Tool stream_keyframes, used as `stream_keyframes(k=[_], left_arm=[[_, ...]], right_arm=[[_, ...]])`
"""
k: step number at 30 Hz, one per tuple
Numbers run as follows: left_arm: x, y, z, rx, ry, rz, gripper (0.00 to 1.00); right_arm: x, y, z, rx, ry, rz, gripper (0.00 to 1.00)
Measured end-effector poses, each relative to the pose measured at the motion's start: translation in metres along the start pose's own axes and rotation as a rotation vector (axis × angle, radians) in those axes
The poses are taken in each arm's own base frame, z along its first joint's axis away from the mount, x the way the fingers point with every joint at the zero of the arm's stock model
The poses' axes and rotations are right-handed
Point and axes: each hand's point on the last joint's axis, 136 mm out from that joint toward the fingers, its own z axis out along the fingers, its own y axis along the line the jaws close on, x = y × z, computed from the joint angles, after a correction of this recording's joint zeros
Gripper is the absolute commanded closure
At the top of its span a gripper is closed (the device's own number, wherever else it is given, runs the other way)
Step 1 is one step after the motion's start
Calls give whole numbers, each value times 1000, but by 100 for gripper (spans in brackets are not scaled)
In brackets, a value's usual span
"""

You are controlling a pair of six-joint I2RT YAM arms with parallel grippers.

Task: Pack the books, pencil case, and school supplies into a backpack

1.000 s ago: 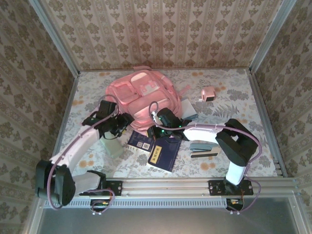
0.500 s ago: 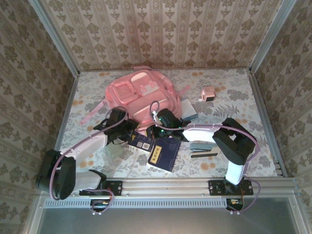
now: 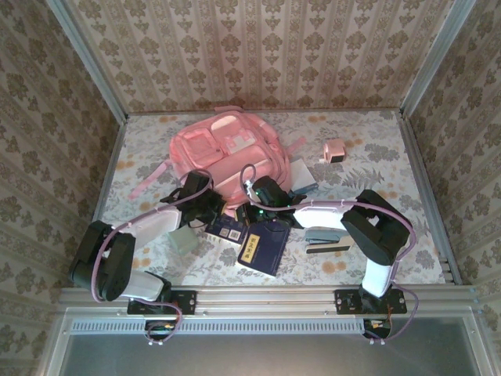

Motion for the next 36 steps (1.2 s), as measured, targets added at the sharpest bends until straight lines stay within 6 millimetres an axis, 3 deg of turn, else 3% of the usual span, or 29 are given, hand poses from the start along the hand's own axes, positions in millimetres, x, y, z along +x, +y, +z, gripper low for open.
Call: stream_keyframes(k=[6, 14, 23, 31, 36], left_arm=[[-2, -3, -4, -5, 1, 1, 100], [-21, -6, -22, 15, -39, -3, 100], [-30, -9, -37, 32, -61, 32, 100], [-36, -13, -50, 41, -63, 80, 100], [-40, -36, -72, 13, -103, 256, 56]], right_arm=[[4, -11, -11, 97, 18, -63, 100], [-5, -23, -44, 185, 10, -96, 100], [-17, -69, -73, 240, 33, 17, 100], [-43, -109, -96, 287, -17, 148, 100], [-55, -102, -98, 227, -15, 155, 100]])
